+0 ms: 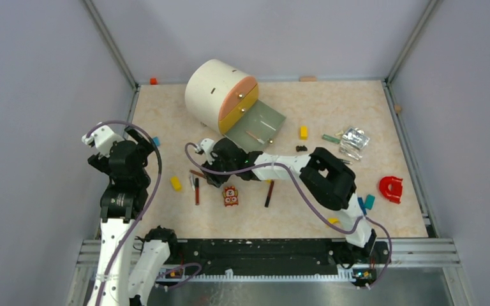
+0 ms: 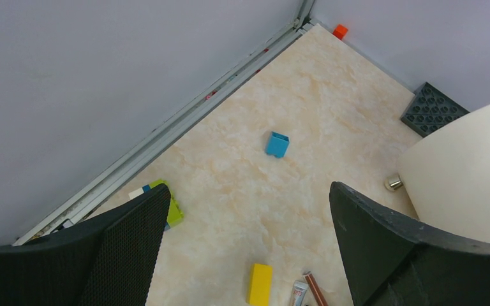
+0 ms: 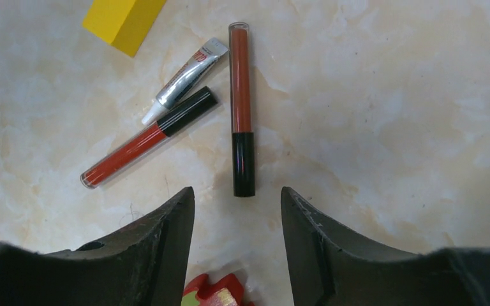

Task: Organize the makeup
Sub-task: Pick up the lipstick at the center of the board.

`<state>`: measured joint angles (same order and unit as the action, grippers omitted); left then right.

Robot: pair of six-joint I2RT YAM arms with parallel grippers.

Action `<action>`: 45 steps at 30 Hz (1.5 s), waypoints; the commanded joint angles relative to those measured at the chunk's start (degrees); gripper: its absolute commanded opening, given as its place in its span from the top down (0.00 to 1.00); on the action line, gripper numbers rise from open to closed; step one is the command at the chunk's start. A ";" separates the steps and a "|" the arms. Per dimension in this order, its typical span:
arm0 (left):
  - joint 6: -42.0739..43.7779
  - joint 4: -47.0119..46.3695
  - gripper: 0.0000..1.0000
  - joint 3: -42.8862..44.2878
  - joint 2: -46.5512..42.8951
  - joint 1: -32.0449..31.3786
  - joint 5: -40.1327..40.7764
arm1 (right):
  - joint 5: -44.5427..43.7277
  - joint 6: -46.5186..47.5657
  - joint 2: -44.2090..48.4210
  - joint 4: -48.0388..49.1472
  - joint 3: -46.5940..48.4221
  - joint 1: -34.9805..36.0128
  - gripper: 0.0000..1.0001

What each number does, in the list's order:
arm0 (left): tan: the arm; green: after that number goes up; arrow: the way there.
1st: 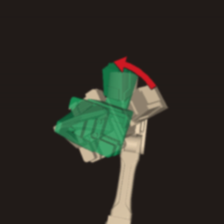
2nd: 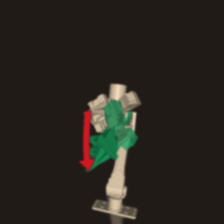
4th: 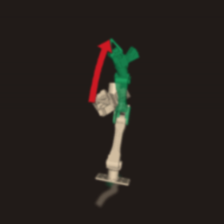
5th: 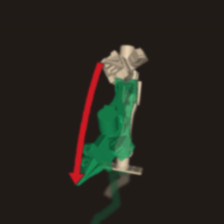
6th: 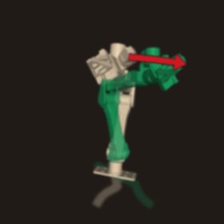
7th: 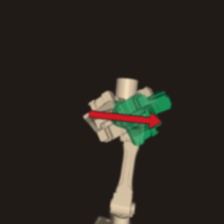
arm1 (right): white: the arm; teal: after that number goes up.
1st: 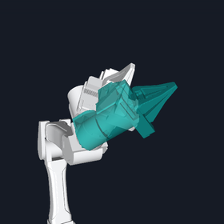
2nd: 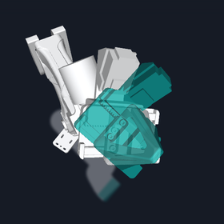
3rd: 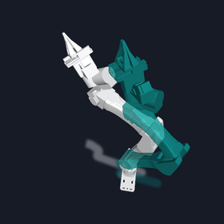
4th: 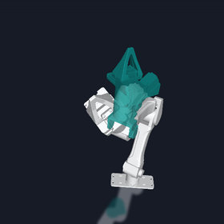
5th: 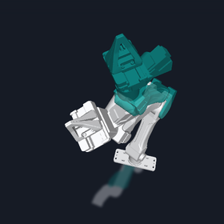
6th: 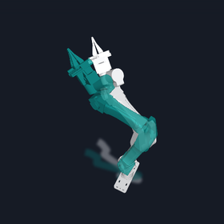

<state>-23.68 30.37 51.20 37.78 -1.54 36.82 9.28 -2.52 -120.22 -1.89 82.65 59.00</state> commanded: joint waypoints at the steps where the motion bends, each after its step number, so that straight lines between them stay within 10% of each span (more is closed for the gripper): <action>1: 0.83 -2.33 0.01 -0.17 -0.01 0.40 -0.58 | -1.04 2.17 -2.14 2.54 5.00 0.30 0.48; 17: 1.45 -2.58 0.01 -0.38 0.26 0.45 -1.21 | -2.21 7.01 -8.78 -0.57 8.82 0.99 0.50; 24: 1.53 -2.77 0.01 -0.39 0.38 0.42 -1.16 | -3.47 6.80 -8.27 1.07 7.57 1.60 0.87; 45: 1.62 -2.55 0.01 -0.54 -0.20 0.54 -1.51 | -10.13 4.83 33.33 3.95 -20.85 -3.09 1.00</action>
<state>-22.50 29.98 51.13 38.02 -1.26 35.57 1.83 3.40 -95.37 2.17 67.00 58.52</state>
